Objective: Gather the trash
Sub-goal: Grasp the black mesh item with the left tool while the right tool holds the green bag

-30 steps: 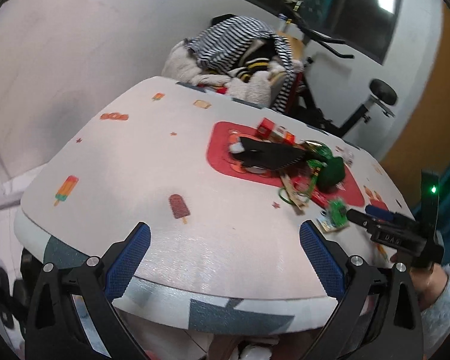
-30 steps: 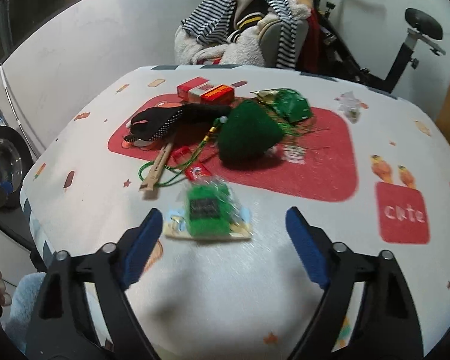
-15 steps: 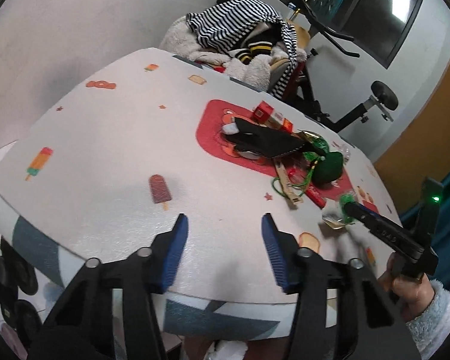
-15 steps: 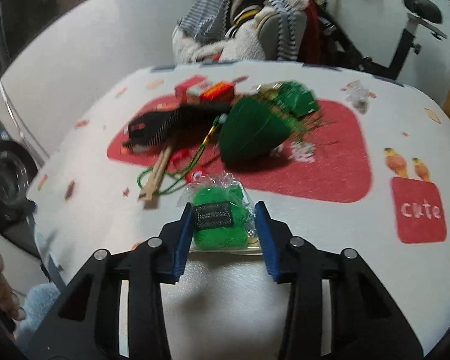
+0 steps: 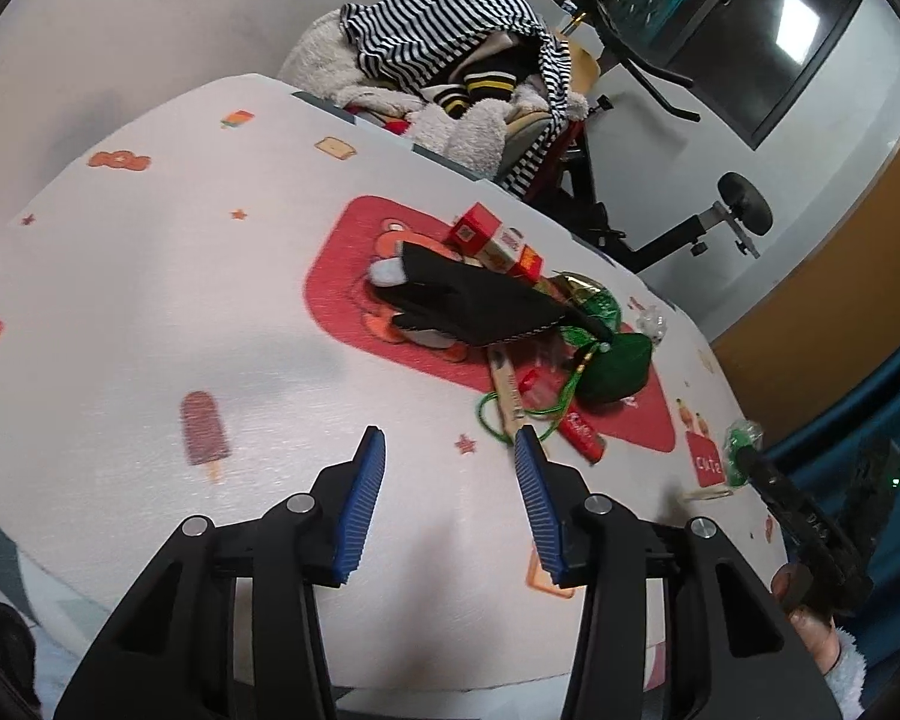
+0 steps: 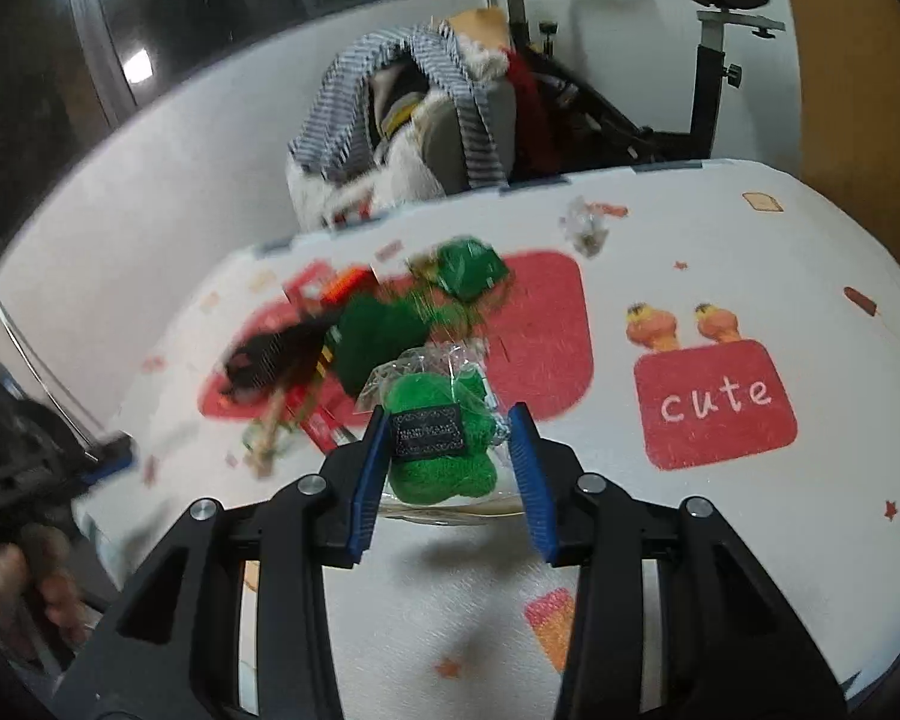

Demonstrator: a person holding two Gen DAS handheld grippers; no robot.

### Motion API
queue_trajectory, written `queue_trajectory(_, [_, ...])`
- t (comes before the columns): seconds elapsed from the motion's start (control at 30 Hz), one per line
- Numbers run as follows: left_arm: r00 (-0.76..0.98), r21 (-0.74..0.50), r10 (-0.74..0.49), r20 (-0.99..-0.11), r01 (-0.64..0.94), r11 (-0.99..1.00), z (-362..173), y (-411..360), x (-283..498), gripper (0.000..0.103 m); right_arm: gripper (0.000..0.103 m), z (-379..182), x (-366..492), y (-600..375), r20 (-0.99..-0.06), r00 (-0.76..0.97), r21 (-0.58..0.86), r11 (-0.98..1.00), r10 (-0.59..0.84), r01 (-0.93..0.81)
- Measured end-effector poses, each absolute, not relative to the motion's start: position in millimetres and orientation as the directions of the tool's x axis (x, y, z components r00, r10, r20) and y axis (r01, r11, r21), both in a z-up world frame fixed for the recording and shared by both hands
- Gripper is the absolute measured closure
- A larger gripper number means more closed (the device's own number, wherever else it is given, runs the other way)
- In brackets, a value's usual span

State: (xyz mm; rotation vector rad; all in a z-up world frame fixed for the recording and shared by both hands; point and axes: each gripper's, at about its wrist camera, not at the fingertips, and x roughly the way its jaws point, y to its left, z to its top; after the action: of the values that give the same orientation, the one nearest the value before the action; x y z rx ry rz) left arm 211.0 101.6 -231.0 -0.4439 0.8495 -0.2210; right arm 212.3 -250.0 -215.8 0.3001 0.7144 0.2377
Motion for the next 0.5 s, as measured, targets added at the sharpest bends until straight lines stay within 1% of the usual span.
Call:
queue_trajectory(0.1, [0.636, -0.460, -0.367, -0.679, 0.022, 0.888, -234.6, 95.7, 213.2, 0.059, 0.061, -213.9, 210.8, -265.0, -0.556, 0.738, 0.455, 0.883, 0.383, -0.115])
queue_trajectory(0.2, [0.630, -0.466, -0.371, -0.682, 0.017, 0.885, -238.6, 95.7, 214.7, 0.059, 0.061, -216.4, 212.7, -277.1, -0.541, 0.744, 0.511, 0.856, 0.392, -0.079])
queue_trajectory(0.4, [0.628, -0.472, -0.367, -0.686, -0.001, 0.881, -242.9, 100.9, 221.7, 0.062, 0.061, -213.3, 212.2, -275.3, -0.556, 0.760, 0.457, 0.887, 0.337, -0.059])
queue_trajectory(0.5, [0.625, -0.500, -0.383, -0.681, -0.015, 0.866, -245.3, 103.5, 230.5, 0.062, 0.061, -211.5, 210.8, -276.5, -0.556, 0.771, 0.425, 0.903, 0.310, -0.056])
